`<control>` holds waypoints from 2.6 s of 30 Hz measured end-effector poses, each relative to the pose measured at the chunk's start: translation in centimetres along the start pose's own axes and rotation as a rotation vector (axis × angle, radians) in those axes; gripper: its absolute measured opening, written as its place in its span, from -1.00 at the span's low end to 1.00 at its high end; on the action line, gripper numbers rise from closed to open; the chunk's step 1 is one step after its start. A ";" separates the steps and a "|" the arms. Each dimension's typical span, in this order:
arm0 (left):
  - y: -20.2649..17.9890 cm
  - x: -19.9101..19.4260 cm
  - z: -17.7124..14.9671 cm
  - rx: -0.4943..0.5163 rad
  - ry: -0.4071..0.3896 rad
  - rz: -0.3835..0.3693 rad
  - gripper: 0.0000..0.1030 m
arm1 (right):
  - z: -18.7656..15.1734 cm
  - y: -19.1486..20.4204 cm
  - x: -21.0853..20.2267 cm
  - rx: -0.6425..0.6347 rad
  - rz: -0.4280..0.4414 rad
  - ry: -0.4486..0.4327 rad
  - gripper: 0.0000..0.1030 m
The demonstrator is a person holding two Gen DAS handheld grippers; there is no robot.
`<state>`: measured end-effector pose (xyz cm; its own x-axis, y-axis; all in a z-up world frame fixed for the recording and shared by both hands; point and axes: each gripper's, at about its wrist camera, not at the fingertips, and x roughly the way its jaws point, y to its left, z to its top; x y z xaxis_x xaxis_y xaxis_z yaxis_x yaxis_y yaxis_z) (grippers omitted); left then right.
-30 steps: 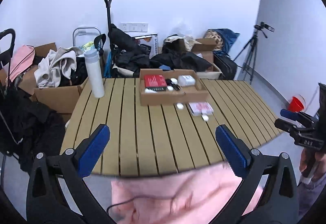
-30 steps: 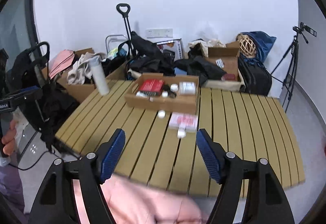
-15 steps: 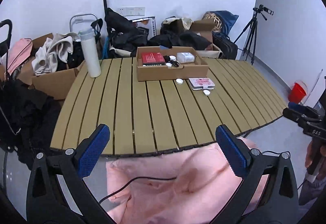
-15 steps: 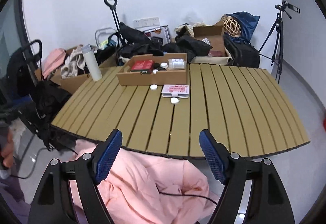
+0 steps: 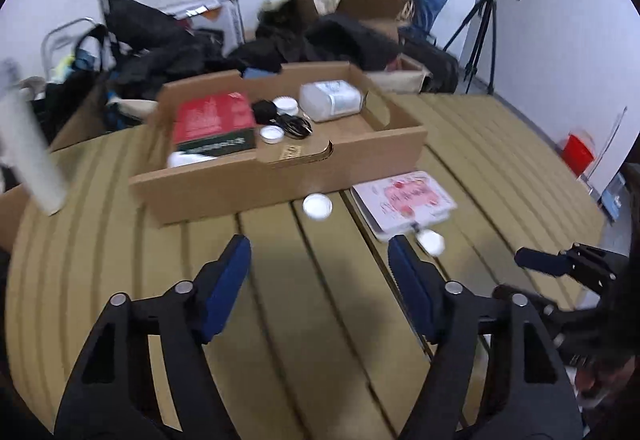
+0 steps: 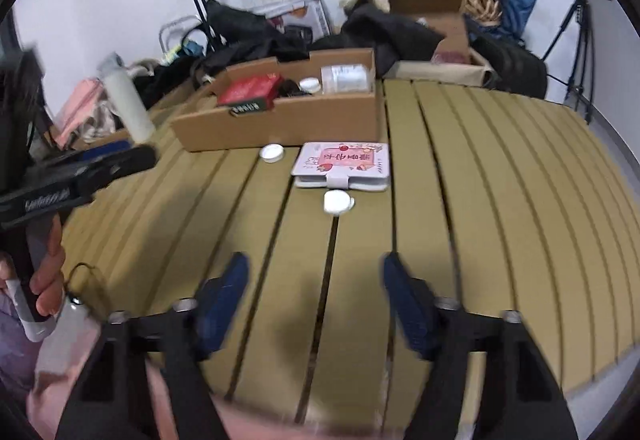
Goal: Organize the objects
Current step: 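Grasp a white lid with the left gripper while the right grasps a white round case, then carry the white lid and white case over the tray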
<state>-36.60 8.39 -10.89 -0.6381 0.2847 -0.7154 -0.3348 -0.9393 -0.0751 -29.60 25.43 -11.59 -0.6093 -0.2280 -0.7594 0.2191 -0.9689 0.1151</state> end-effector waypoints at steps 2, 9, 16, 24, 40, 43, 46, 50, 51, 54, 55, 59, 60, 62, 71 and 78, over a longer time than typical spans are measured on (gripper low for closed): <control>-0.4 3.6 0.5 0.017 0.037 0.023 0.23 | 0.9 -0.1 3.0 -0.016 -0.017 0.020 0.08; -0.2 10.1 0.9 0.031 0.106 0.058 -0.03 | 2.2 -0.4 8.8 -0.052 -0.066 0.071 -0.04; -0.2 11.0 1.1 0.030 0.111 0.055 -0.51 | 2.4 0.0 9.3 -0.064 -0.096 0.048 -0.39; -0.1 5.8 -0.5 -0.011 0.083 0.052 -0.51 | 2.2 0.4 8.6 -0.081 -0.104 0.042 -0.44; -2.3 -28.8 -10.6 -0.114 -0.216 0.040 -0.51 | -7.6 4.1 -20.5 -0.098 0.009 -0.204 -0.44; -3.0 -29.3 -10.5 -0.101 -0.211 0.054 -0.51 | -8.2 4.8 -22.2 -0.096 0.003 -0.240 -0.44; -3.3 -29.9 -10.5 -0.117 -0.228 0.039 -0.51 | -8.1 5.7 -23.4 -0.104 0.002 -0.264 -0.44; -3.2 -29.7 -10.7 -0.119 -0.231 0.042 -0.51 | -8.0 6.2 -23.6 -0.115 0.010 -0.269 -0.44; -3.0 -29.4 -10.7 -0.120 -0.224 0.039 -0.51 | -7.8 6.2 -23.1 -0.113 0.013 -0.262 -0.44; -2.1 -27.9 -9.4 -0.125 -0.202 0.022 -0.51 | -6.8 5.7 -22.0 -0.108 0.032 -0.238 -0.44; -1.5 -27.1 -8.1 -0.127 -0.198 0.011 -0.51 | -5.9 5.5 -21.4 -0.108 0.035 -0.233 -0.44; 1.1 -23.9 -1.8 -0.132 -0.187 -0.061 -0.51 | -0.8 4.3 -19.5 -0.097 0.107 -0.236 -0.44; 1.6 -23.0 -0.5 -0.139 -0.175 -0.084 -0.51 | 2.1 3.9 -18.4 -0.105 0.124 -0.238 -0.44; 3.4 -19.6 3.7 -0.176 -0.125 -0.128 -0.51 | 5.6 3.7 -16.7 -0.125 0.125 -0.243 -0.44; 7.6 1.6 12.9 -0.267 0.169 -0.096 -0.51 | 20.7 1.5 5.0 -0.037 0.161 0.071 -0.44; 7.9 10.4 11.8 -0.255 0.291 -0.067 -0.50 | 21.0 0.6 16.8 0.071 0.176 0.253 -0.44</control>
<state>-54.05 6.14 -10.76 -0.3852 0.3155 -0.8672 -0.1631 -0.9482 -0.2725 -55.69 18.95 -10.79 -0.3557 -0.3700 -0.8583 0.2447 -0.9231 0.2965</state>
